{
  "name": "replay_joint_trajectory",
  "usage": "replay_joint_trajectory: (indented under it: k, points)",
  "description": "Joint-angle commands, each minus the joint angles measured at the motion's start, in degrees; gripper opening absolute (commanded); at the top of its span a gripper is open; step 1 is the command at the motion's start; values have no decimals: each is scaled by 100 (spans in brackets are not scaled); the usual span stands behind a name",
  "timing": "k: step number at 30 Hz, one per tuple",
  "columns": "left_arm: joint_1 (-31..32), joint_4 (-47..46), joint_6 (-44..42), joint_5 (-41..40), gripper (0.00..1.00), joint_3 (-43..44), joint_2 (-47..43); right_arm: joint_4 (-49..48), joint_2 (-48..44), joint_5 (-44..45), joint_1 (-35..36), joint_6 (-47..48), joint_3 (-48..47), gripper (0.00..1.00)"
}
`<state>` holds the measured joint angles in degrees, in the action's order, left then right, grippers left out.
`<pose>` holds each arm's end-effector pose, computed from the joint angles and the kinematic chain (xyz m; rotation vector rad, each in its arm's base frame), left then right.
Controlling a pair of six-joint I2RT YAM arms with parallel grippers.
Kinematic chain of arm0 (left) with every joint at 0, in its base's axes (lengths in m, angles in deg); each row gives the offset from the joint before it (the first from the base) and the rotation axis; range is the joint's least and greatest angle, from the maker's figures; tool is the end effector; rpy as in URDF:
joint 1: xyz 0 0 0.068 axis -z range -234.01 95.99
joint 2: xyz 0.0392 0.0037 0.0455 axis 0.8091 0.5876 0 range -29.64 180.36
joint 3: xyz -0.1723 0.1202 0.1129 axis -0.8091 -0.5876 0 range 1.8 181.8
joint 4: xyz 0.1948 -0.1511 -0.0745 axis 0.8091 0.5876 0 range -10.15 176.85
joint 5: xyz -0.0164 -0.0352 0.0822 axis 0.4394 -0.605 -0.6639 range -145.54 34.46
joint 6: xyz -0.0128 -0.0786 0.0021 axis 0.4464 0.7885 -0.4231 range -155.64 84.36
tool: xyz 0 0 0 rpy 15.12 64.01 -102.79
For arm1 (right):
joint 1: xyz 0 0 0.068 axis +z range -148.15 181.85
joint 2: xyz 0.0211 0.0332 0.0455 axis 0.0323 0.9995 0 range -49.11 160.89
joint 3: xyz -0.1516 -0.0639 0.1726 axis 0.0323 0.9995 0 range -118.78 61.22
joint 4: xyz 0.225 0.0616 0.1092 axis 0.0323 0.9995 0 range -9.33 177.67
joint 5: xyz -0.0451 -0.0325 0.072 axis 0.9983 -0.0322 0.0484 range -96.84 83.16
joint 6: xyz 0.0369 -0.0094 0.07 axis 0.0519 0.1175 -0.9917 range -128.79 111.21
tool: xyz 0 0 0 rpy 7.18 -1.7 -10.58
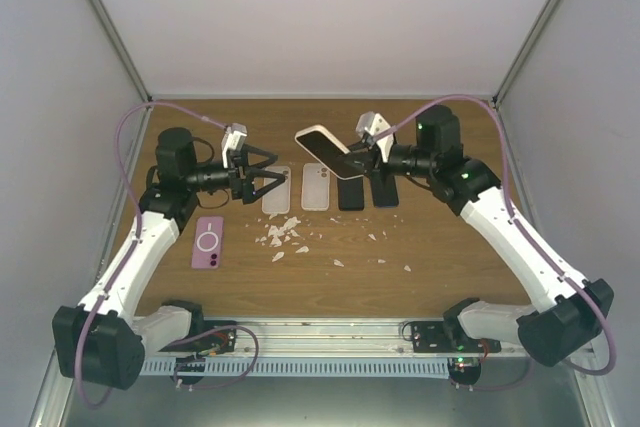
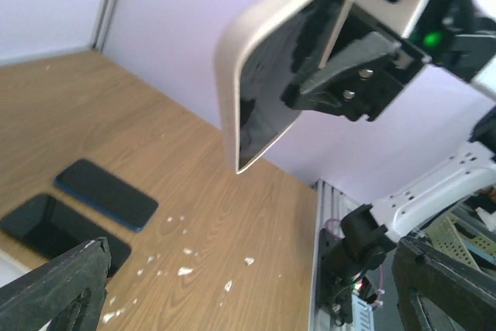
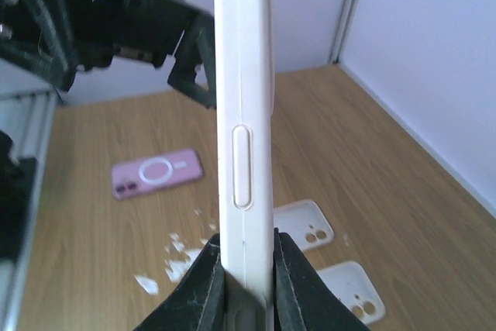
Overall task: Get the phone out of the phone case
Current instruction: Adjust the phone.
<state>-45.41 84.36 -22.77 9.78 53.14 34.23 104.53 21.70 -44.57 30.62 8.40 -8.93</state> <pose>0.2533 -0.1014 0.2946 0.7436 1.7328 -1.3078 0.2456 0.1827 0.3331 -1.1500 1.6201 0.7856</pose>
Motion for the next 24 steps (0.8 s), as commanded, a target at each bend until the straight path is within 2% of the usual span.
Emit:
replay_joint_trajectory:
  k: [1,6,8,14,19,24]
  points:
    - [132,-1089,654,497,99,71,-288,-978,-69,-1153,-273,-1661,-387,0]
    - [578,-869,508,395,99,441,-293,-1957,55,-1977,-545,-3394,-284,1]
    - [596,-904,624,306,98,537,-268,-2294,37,-2153,-568,-3757,-171,1]
    - [733,-1176,1025,336,96,688,-57,-2954,-48,-2451,-563,-4369,175,0]
    - [907,-1533,1303,384,99,733,99,-3242,-42,-2450,-570,-4622,384,0]
    - [983,-1993,2049,409,99,766,331,-3534,34,-2514,-566,-5039,529,1]
